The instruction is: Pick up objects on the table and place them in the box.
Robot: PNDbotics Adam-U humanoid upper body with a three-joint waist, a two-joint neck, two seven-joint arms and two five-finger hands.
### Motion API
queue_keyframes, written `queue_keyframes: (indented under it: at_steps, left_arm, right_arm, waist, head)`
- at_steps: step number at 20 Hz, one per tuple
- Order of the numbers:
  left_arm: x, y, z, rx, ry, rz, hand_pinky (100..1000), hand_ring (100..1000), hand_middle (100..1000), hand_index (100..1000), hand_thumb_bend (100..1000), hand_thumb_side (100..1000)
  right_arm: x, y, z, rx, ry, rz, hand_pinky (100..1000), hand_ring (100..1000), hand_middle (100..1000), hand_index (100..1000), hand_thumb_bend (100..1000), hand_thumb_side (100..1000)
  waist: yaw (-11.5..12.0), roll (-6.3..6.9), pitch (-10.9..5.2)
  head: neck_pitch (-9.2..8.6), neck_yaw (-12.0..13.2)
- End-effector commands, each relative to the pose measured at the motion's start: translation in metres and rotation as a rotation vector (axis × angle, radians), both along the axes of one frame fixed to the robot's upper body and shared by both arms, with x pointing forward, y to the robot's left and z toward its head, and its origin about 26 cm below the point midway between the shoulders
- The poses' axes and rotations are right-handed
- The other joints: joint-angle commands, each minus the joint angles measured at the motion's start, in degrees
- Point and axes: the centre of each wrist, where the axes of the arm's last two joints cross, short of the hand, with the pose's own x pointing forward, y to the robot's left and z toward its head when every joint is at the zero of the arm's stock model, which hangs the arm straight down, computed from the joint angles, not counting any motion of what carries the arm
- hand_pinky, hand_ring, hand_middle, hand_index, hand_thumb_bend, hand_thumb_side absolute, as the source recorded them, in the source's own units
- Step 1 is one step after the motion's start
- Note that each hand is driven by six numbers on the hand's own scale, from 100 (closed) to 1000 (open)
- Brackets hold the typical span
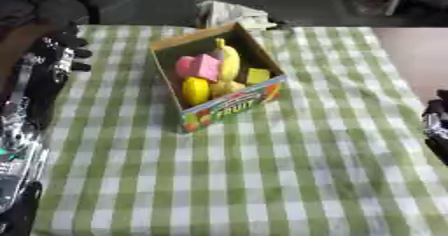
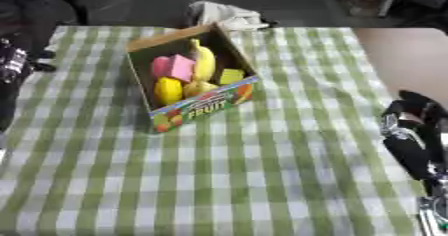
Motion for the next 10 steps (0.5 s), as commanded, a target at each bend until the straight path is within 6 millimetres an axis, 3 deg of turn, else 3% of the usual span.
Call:
queue_keyframes:
  at_steps: [1,10]
  left_arm:
    - [-0.002,-0.001,-0.003,-0.008,0.02,0.007,632,678,649,809,196,667]
    - [-0.001,-0.007,-0.014,-0.025,0.064,-0.006,631,673,643,804,195,677]
  right_arm:
    - [0.002,0.004,0.004,0.01,-0.017,0.02,683,811,693,811,100,319]
    - [0.002,0.013,0.0,0.026,0.002,0.043,682,803,662,816,100,290]
  waist:
    - [-0.08,0.04,-0.65]
    - [0.07,0.11,-0.88]
  head:
    - [0.27,-0.33]
    - [0.27,-0.83]
